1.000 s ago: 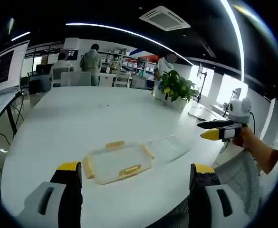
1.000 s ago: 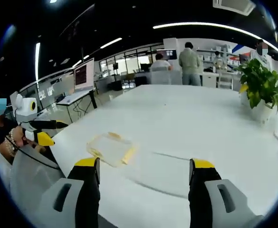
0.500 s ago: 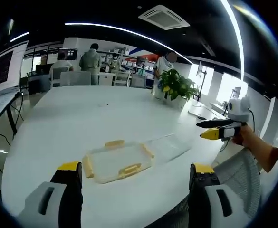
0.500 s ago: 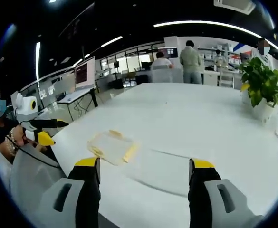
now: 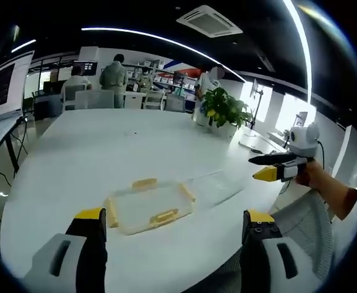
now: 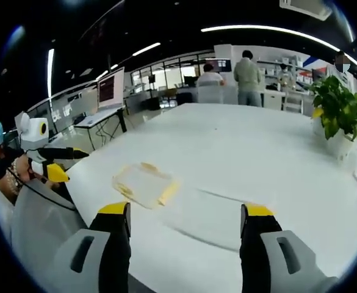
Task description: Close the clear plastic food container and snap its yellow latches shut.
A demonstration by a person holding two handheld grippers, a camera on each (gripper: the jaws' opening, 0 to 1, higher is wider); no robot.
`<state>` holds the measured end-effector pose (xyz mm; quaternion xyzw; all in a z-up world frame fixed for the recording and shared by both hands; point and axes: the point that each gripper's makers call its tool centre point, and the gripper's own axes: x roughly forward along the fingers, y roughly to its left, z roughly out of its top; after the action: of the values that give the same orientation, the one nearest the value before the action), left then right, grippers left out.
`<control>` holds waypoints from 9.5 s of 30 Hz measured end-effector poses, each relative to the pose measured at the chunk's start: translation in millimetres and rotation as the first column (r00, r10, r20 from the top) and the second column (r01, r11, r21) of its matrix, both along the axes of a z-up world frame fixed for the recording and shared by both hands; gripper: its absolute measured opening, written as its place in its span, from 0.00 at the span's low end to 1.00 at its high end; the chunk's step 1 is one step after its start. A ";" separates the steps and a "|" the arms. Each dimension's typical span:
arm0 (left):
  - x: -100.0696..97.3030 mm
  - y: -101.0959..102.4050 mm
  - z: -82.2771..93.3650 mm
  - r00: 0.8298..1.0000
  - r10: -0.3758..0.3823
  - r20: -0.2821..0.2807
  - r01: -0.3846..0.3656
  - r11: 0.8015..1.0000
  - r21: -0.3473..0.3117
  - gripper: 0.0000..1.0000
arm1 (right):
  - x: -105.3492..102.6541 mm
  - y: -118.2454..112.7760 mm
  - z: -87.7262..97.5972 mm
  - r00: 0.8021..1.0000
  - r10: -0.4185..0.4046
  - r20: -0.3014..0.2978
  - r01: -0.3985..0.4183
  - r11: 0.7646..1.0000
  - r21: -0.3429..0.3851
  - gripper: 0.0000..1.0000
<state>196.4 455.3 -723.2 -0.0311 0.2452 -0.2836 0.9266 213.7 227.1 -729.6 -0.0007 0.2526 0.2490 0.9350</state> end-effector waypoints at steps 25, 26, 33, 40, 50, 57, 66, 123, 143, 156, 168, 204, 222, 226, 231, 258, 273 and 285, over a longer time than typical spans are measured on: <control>-0.9 0.3 3.1 1.000 -0.004 0.004 0.004 1.000 -0.026 0.90 | -4.1 7.0 -4.7 0.999 0.038 -0.016 -0.038 0.999 -0.018 0.65; -0.7 0.5 3.0 1.000 -0.003 0.003 0.003 1.000 -0.027 0.90 | -4.2 7.1 -4.9 0.999 0.038 -0.017 -0.038 0.999 -0.017 0.65; -2.5 -1.4 -2.6 1.000 -0.017 -0.016 0.017 1.000 -0.004 0.89 | -4.9 7.7 -6.8 0.999 0.041 -0.030 -0.041 0.999 -0.003 0.65; -3.6 -2.4 -5.5 0.999 -0.019 -0.034 0.019 1.000 -0.007 0.91 | -5.5 8.3 -8.0 0.998 0.046 -0.035 -0.046 0.999 -0.004 0.66; -3.7 -1.8 -7.5 0.998 -0.019 -0.053 0.018 1.000 -0.016 0.99 | -7.7 12.5 -9.7 0.997 0.077 -0.028 -0.079 0.996 -0.044 0.67; -0.1 9.6 -5.6 0.999 -0.034 -0.029 0.036 0.998 0.054 0.99 | -6.7 13.9 -4.8 0.996 0.086 -0.009 -0.086 0.996 -0.038 0.68; 13.8 37.8 7.8 0.999 -0.046 -0.017 0.048 0.991 0.126 0.99 | 1.6 26.5 -2.2 0.990 0.144 0.001 -0.143 0.988 -0.062 0.71; 95.1 49.7 -100.7 0.607 -0.597 -0.524 0.786 0.353 0.508 0.44 | 64.1 107.1 -101.7 0.469 0.702 -0.536 -0.880 0.320 -0.351 0.66; 95.6 39.1 -122.2 0.512 -0.648 -0.564 0.832 0.211 0.513 0.41 | 68.6 107.4 -118.7 0.450 0.668 -0.592 -0.890 0.280 -0.361 0.37; 95.3 37.8 -124.6 0.522 -0.607 -0.599 0.824 0.179 0.537 0.34 | 70.9 106.4 -119.1 0.463 0.647 -0.606 -0.881 0.260 -0.395 0.36; 98.5 40.6 -126.3 0.524 -0.560 -0.642 0.824 0.141 0.549 0.33 | 70.7 105.8 -120.6 0.480 0.628 -0.613 -0.871 0.261 -0.416 0.35; 85.9 39.6 -83.9 0.561 -0.562 -0.607 0.816 0.253 0.520 0.33 | 73.9 107.3 -81.6 0.452 0.760 -0.467 -0.873 0.272 -0.404 0.36; 81.7 -6.5 -32.2 0.605 -0.549 -0.577 0.785 0.292 0.546 0.33 | 75.6 62.9 -34.4 0.456 0.816 -0.355 -0.855 0.291 -0.429 0.35; 80.4 -32.7 -35.6 0.591 -0.560 -0.581 0.796 0.288 0.532 0.33 | 72.4 36.8 -36.5 0.467 0.804 -0.368 -0.851 0.296 -0.433 0.35; 81.4 -69.7 -38.8 0.575 -0.586 -0.571 0.805 0.280 0.523 0.33 | 69.2 -0.8 -38.1 0.485 0.788 -0.381 -0.849 0.318 -0.423 0.35; 89.2 -181.9 -57.0 0.492 -0.607 -0.625 0.854 0.196 0.481 0.33 | 62.9 -114.4 -53.3 0.521 0.740 -0.425 -0.847 0.389 -0.363 0.35; 86.5 -187.3 -56.6 0.482 -0.620 -0.619 0.853 0.169 0.495 0.33 | 57.2 -119.2 -42.9 0.522 0.755 -0.398 -0.849 0.414 -0.328 0.35; 87.1 -183.6 -56.8 0.480 -0.628 -0.612 0.844 0.141 0.517 0.28 | 53.5 -128.0 -55.2 0.530 0.743 -0.408 -0.846 0.434 -0.309 0.36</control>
<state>283.5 271.7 -780.0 0.4611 0.4362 -0.5600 0.5324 267.2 99.1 -784.7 -0.3214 0.3714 0.5900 0.6409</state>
